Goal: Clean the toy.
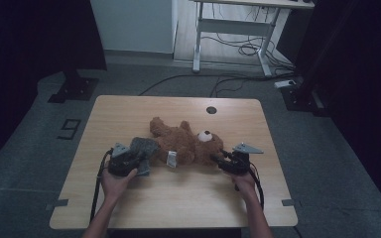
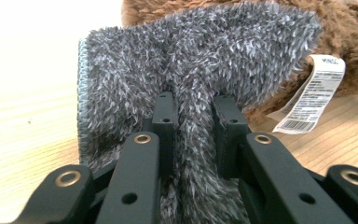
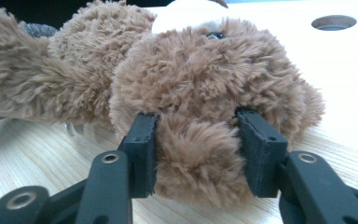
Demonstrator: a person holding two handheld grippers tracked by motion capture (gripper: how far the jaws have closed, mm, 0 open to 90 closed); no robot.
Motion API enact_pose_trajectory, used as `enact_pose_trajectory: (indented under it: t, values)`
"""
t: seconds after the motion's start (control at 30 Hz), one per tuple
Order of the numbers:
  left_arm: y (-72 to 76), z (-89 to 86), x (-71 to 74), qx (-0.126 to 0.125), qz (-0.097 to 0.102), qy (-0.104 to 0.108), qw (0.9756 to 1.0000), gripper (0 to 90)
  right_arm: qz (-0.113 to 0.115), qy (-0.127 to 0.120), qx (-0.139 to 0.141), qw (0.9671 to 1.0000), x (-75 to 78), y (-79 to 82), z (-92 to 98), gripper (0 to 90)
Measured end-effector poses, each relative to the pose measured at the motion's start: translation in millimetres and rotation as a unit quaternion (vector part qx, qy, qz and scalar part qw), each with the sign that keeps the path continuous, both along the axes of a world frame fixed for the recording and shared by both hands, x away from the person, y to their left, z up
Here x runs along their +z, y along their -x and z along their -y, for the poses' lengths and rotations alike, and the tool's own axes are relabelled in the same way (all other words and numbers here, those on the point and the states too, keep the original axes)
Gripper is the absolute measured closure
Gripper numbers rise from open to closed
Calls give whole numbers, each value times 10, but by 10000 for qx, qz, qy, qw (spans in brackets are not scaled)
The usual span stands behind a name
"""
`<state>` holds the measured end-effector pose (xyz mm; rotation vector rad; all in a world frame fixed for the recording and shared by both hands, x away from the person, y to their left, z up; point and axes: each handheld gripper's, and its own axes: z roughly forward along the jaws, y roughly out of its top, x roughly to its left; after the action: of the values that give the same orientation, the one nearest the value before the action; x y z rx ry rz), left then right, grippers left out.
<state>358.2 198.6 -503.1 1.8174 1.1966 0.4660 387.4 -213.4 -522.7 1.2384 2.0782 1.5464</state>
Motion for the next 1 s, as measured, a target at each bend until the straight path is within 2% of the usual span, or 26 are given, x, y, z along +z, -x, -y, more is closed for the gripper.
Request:
enact_pose_trajectory:
  t: [0.17, 0.33, 0.5, 0.67, 0.83, 0.93, 1.0]
  values:
    - [0, 29, 72, -15, 72, 39, 10000, 737, 86, -139, -138, 9998, 47, 67, 115, 476]
    - [-27, 112, 222, -106, 203, 105, 9997, 737, 0, -228, -35, 9997, 5, 79, 233, 592]
    - [-104, 280, 396, -296, 315, 83, 9990, 737, 123, -288, -34, 9995, 31, 74, 227, 567]
    - [-252, 538, 588, -546, 409, 14, 9977, 736, 153, -283, -24, 9995, 55, 73, 207, 681]
    - [-439, 892, 800, -963, 521, -1, 9940, 736, 83, -279, -16, 9996, 40, 70, 224, 767]
    - [-519, 1134, 852, -1171, 443, 32, 9921, 736, 54, -318, -37, 9995, 32, 68, 234, 786]
    - [-517, 1293, 836, -1344, 389, 54, 9901, 736, 37, -340, -46, 9994, 29, 65, 231, 794]
